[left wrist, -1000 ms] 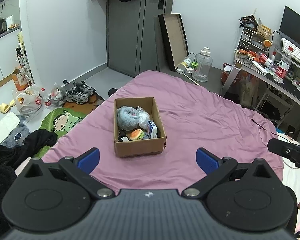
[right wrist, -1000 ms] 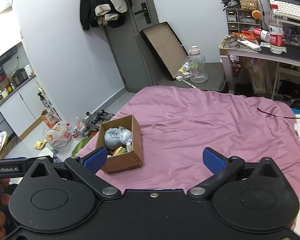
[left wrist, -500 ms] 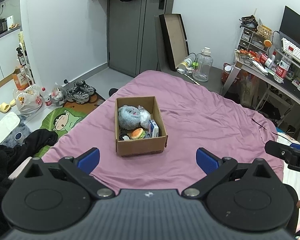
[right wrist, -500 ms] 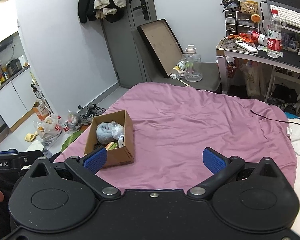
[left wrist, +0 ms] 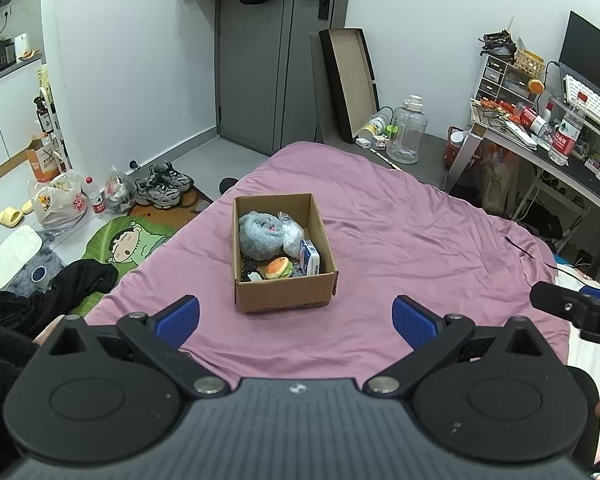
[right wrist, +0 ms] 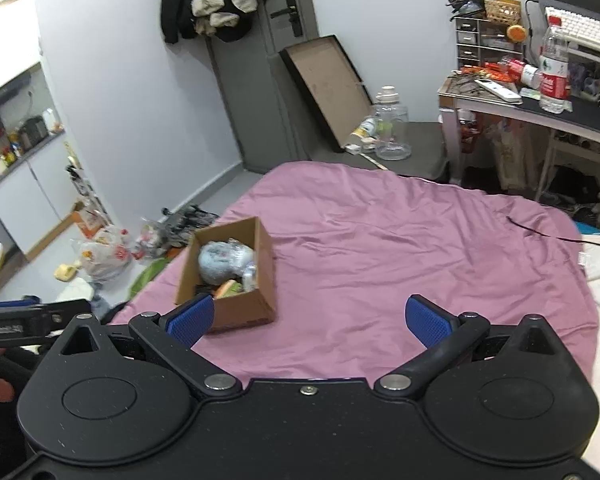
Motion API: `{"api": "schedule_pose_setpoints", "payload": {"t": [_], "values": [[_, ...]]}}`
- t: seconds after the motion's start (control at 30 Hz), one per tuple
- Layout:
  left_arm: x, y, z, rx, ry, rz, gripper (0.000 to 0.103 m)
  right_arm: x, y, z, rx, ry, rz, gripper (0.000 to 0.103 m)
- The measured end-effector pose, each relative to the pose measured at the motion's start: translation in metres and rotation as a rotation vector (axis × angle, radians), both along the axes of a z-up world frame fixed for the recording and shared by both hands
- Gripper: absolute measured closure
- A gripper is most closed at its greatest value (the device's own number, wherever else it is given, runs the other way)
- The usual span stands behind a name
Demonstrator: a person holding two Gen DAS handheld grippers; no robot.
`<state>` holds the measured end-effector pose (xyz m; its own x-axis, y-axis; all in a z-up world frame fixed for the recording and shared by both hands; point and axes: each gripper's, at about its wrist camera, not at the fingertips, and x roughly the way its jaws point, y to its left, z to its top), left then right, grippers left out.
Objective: Organize soft objects
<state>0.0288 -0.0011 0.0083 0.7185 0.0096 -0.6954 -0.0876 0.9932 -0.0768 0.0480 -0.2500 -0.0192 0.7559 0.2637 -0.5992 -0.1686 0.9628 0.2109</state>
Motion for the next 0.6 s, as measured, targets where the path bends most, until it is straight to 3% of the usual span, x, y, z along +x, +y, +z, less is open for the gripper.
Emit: {"api": "schedule_pose_setpoints", "payload": {"t": [0.6], "values": [[-0.0012, -0.0011, 0.0009, 0.009, 0.005, -0.002, 0.001, 0.0016, 0.0039, -0.0018, -0.069, -0.002, -0.025, 0.0]]}}
